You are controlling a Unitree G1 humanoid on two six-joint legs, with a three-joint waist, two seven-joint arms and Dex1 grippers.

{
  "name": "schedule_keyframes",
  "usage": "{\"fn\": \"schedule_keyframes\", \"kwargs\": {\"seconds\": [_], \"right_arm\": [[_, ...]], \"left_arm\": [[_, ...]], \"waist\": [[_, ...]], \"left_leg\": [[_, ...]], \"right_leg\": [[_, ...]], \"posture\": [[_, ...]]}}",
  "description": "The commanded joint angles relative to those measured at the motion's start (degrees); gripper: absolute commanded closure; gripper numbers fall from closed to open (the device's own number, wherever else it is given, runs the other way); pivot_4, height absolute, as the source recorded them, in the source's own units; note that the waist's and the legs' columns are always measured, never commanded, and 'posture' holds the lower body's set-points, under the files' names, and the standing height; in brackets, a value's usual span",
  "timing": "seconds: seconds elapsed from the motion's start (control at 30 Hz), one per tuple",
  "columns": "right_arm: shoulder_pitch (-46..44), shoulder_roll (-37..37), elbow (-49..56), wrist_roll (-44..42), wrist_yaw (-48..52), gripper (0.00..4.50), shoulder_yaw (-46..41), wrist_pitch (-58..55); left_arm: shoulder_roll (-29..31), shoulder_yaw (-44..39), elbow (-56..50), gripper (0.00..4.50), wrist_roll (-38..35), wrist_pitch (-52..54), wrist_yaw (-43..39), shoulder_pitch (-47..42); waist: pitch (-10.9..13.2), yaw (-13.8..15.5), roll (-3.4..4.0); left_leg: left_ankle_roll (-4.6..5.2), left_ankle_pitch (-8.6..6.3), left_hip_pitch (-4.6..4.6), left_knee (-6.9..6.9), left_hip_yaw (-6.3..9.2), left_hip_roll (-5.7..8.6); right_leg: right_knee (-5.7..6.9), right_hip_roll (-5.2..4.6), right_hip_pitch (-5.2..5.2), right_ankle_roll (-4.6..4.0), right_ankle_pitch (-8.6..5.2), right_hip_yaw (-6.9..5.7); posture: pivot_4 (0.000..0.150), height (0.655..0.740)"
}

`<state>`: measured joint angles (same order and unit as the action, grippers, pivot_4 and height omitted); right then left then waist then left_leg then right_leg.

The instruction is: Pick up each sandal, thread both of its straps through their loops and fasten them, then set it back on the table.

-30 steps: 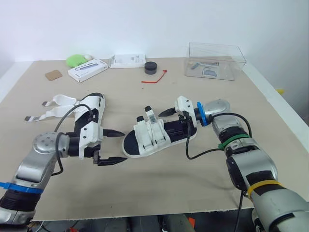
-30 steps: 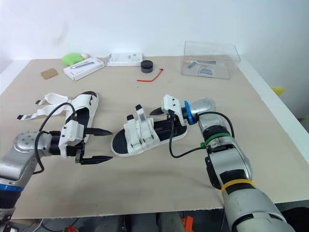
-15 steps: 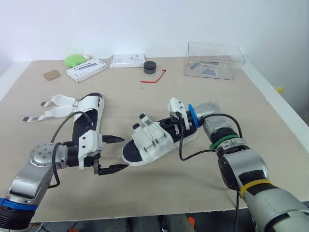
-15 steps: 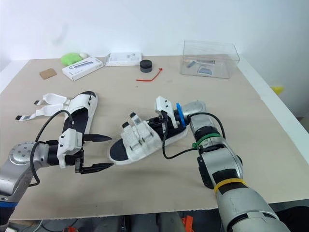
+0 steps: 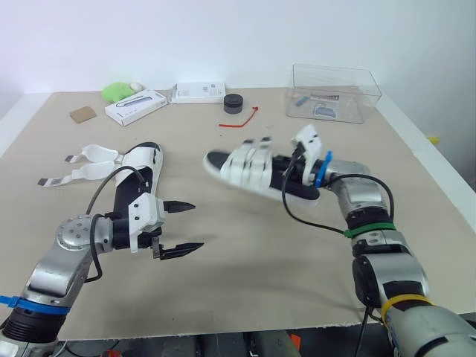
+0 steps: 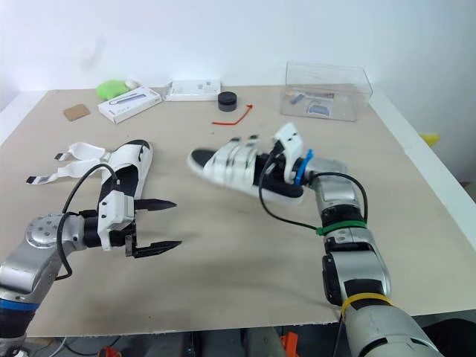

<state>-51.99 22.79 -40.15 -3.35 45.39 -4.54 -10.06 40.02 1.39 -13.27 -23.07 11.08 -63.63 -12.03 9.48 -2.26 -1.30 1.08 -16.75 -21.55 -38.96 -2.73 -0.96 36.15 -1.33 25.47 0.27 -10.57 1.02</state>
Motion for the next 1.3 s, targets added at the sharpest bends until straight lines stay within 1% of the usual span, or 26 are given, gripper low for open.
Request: {"fn": "schedule_keyframes", "kwargs": {"seconds": [0.03,0.13,0.23,0.33,0.5,0.67,0.77,0.9,1.0,1.1,1.13,1.17,1.2,1.23,1.27,1.3], "right_arm": [[1.69,0.49,7.87,3.69,-18.03,4.43,-3.55,-2.81],[4.51,-1.09,13.91,6.95,-30.74,4.43,-4.5,-9.1],[7.89,-5.05,20.3,8.48,-41.86,4.43,-6.64,-16.87],[10.9,-8.94,26.84,8.1,-48.08,4.43,-8.76,-21.84],[12.66,-14.04,33.53,5.99,-52.84,4.43,-9.96,-26.23],[12.82,-16.37,34.71,4.79,-53.05,4.43,-8.9,-28.4],[12.61,-17.64,35.87,4.51,-52.09,4.43,-6.67,-28.74],[12.49,-19.71,36.04,4.01,-52.41,4.43,-5.75,-28.9],[12.97,-20.89,37.82,3.0,-51.77,3.35,-5.16,-28.99],[13.46,-20.72,38.98,2.53,-50.61,1.92,-4.16,-29.53],[13.9,-20.17,39.85,2.49,-49.88,1.26,-3.62,-29.62],[14.38,-19.18,40.92,2.36,-48.15,0.97,-2.53,-29.67],[15.24,-17.7,42.84,2.11,-45.52,0.53,-0.98,-30.2],[16.01,-16.38,44.51,1.87,-43.64,0.25,0.08,-30.74],[16.8,-14.88,46.15,1.5,-41.6,0.09,1.02,-31.38],[17.68,-13.27,47.78,0.76,-39.18,0.09,1.8,-32.02]], "left_arm": [[-0.67,0.59,1.06,0.0,0.5,-1.59,-0.39,-2.22],[-1.73,1.77,2.68,0.0,1.29,-1.97,-0.84,-4.37],[-2.77,2.92,4.05,0.0,2.05,-2.75,-0.99,-6.24],[-3.44,3.37,4.65,0.0,2.59,-3.22,-0.86,-6.82],[-4.19,3.94,4.99,0.0,3.25,-3.96,-0.59,-6.57],[-4.95,4.73,4.61,0.0,3.72,-4.21,0.09,-6.26],[-5.12,4.84,4.58,0.0,4.01,-4.54,0.24,-5.72],[-5.3,4.93,4.47,0.0,4.56,-4.97,0.79,-5.15],[-5.36,4.92,4.2,0.0,4.88,-5.25,1.26,-4.67],[-5.42,4.91,4.28,0.0,5.27,-5.6,1.5,-4.48],[-5.46,4.86,4.27,0.0,5.36,-5.67,1.66,-4.43],[-5.5,4.83,4.29,0.0,5.44,-5.73,1.79,-4.41],[-5.52,4.81,4.22,0.0,5.45,-5.74,1.92,-4.33],[-5.52,4.83,4.22,0.0,5.45,-5.76,2.02,-4.31],[-5.49,4.86,4.18,0.0,5.43,-5.78,2.1,-4.26],[-5.46,4.89,4.17,0.0,5.43,-5.84,2.17,-4.19]], "waist": [[0.0,-0.02,0.0],[0.0,-0.14,-0.01],[0.0,-0.42,-0.01],[0.0,-0.4,-0.01],[0.0,-0.37,-0.01],[-0.01,-0.39,-0.02],[-0.01,-0.49,-0.02],[-0.01,-0.53,-0.02],[-0.01,-0.5,-0.03],[-0.01,-0.49,-0.02],[-0.01,-0.49,-0.02],[-0.01,-0.46,-0.02],[-0.02,-0.44,-0.03],[-0.01,-0.43,-0.03],[-0.01,-0.41,-0.03],[-0.02,-0.41,-0.03]], "left_leg": [[0.0,0.0,0.0,0.0,-0.02,0.01],[0.0,0.0,-0.01,0.01,-0.05,0.02],[-0.01,0.0,0.0,0.07,-0.12,0.01],[-0.01,0.01,0.0,0.1,-0.11,-0.03],[-0.02,0.01,-0.01,0.12,-0.08,-0.06],[-0.02,0.01,0.01,0.12,-0.16,-0.02],[-0.01,0.01,0.03,0.12,-0.17,-0.03],[-0.01,0.01,0.07,0.12,-0.21,-0.17],[-0.01,0.01,0.09,0.12,-0.21,-0.23],[-0.01,0.01,0.09,0.12,-0.21,-0.23],[-0.01,0.01,0.08,0.12,-0.22,-0.23],[-0.01,0.01,0.08,0.12,-0.23,-0.23],[-0.01,0.01,0.07,0.12,-0.23,-0.22],[-0.01,0.01,0.06,0.12,-0.23,-0.22],[0.0,0.0,0.05,0.12,-0.23,-0.22],[0.01,-0.01,0.05,0.12,-0.24,-0.21]], "right_leg": [[0.0,0.01,0.01,0.01,0.0,0.03],[0.0,0.05,0.02,0.05,-0.01,0.09],[0.01,0.13,0.06,0.07,-0.01,0.21],[0.03,0.22,0.09,0.08,-0.01,0.3],[0.02,0.48,0.1,0.13,-0.03,0.42],[0.02,0.52,0.1,0.23,-0.02,0.57],[0.01,0.58,0.1,0.23,-0.02,0.61],[0.01,0.79,0.1,0.22,-0.02,0.72],[0.02,0.87,0.1,0.18,0.0,0.72],[0.02,0.87,0.1,0.17,0.0,0.72],[0.02,0.85,0.11,0.17,0.0,0.72],[0.01,0.84,0.11,0.17,0.0,0.73],[0.0,0.83,0.11,0.18,0.0,0.72],[-0.02,0.83,0.11,0.19,-0.01,0.72],[-0.03,0.82,0.11,0.19,-0.01,0.72],[-0.05,0.81,0.1,0.21,-0.02,0.72]], "posture": [[0.15,0.74],[0.15,0.74],[0.15,0.74],[0.15,0.74],[0.15,0.74],[0.15,0.74],[0.15,0.74],[0.15,0.74],[0.15,0.74],[0.15,0.74],[0.15,0.74],[0.15,0.74],[0.15,0.74],[0.15,0.74],[0.15,0.74],[0.15,0.74]]}}
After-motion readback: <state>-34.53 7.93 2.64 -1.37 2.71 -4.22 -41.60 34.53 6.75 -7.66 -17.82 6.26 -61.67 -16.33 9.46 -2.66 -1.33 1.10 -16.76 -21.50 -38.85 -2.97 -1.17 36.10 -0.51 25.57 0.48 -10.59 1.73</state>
